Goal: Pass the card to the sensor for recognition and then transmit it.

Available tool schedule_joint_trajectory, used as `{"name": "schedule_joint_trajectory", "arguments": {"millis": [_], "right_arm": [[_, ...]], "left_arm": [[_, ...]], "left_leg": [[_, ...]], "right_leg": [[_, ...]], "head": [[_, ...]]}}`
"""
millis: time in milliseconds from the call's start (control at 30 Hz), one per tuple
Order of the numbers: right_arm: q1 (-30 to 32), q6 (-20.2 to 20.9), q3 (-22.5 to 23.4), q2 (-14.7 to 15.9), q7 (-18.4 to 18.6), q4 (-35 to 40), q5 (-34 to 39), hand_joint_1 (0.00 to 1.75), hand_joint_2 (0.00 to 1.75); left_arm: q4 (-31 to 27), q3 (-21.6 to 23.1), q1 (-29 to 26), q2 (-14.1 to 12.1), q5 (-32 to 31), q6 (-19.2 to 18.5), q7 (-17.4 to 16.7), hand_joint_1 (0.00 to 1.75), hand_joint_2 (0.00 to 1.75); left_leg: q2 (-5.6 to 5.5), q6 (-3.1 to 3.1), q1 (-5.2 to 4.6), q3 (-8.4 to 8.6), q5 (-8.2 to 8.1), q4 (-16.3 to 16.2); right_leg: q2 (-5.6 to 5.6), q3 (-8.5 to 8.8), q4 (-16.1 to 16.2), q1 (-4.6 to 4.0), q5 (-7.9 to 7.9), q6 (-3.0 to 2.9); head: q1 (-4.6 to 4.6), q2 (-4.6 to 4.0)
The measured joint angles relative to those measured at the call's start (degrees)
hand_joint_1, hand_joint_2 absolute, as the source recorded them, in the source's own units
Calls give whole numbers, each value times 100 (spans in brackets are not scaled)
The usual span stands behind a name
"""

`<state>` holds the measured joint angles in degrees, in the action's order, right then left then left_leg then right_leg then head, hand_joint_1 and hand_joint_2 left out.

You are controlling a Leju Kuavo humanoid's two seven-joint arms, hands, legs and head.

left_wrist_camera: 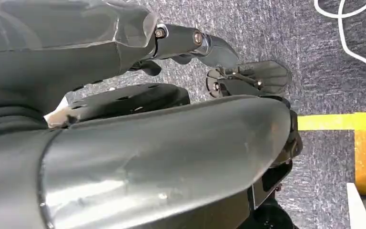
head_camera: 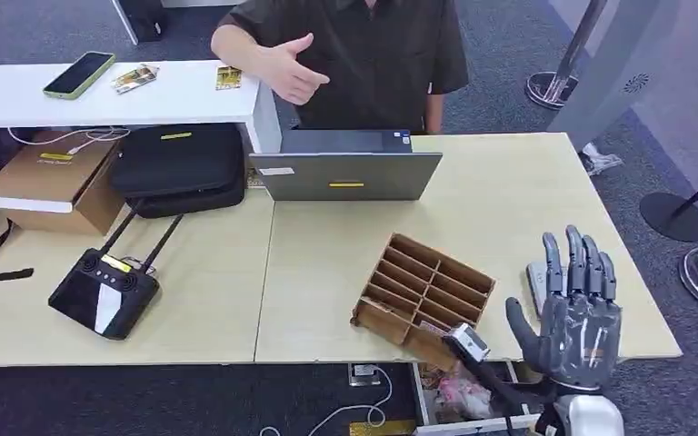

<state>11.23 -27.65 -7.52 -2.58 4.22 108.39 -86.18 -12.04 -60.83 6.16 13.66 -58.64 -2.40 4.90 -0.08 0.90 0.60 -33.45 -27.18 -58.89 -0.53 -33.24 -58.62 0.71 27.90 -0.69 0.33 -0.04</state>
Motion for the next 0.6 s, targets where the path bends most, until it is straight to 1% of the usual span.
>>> {"name": "schedule_joint_trajectory", "arguments": {"millis": [67,100,133,167,267,300,333,367,433,533,600], "right_arm": [[18,79,-4,0,28,46,-4,0,175],[24,195,-7,0,72,68,-4,0,175],[33,398,-15,0,139,87,-4,0,175],[53,635,-31,0,208,103,-7,0,175],[183,1724,-151,9,510,249,37,0,175],[245,2089,-214,41,619,345,81,0,175],[316,2368,-273,101,730,422,153,0,175],[398,2483,-324,199,820,505,228,0,175],[566,2554,-395,430,981,683,373,0,175],[766,2834,-415,797,1317,861,716,0,175],[876,2981,-428,999,1475,931,872,0,175]], "left_arm": [[0,-2,-4,-4,0,-4,7,0,0],[0,0,-2,-6,0,-11,9,0,0],[0,-2,-2,-7,2,-22,9,0,0],[0,-2,-2,-7,0,-44,9,0,0],[0,-2,-3,-15,4,-101,9,0,0],[0,-2,-2,-15,17,-116,9,0,0],[0,-2,0,-15,33,-118,9,0,0],[0,-4,0,-18,55,-118,9,0,0],[0,-11,-3,-22,94,-118,9,0,0],[0,-15,-3,-37,103,-142,9,0,0],[0,-15,-3,-46,103,-160,9,0,0]], "left_leg": [[1,0,0,1,0,0],[1,0,0,1,0,0],[1,0,0,1,0,0],[1,0,0,1,0,0],[1,0,0,0,0,0],[1,0,0,1,0,0],[1,0,0,0,-1,0],[0,0,0,0,-1,0],[0,-1,-1,-2,-2,0],[1,-4,-2,-4,-4,0],[1,-6,-3,-4,-6,0]], "right_leg": [[3,0,0,0,0,0],[3,0,0,0,0,0],[3,0,0,0,0,0],[2,0,0,0,0,0],[1,-1,1,0,0,0],[1,-1,1,0,0,0],[1,-2,1,0,0,0],[0,-2,1,0,1,0],[0,-2,2,0,1,0],[1,-2,3,1,1,1],[2,-2,4,3,1,1]], "head": [[0,0],[0,0],[0,0],[0,0],[0,0],[0,0],[0,0],[0,0],[0,0],[0,0],[0,0]]}}
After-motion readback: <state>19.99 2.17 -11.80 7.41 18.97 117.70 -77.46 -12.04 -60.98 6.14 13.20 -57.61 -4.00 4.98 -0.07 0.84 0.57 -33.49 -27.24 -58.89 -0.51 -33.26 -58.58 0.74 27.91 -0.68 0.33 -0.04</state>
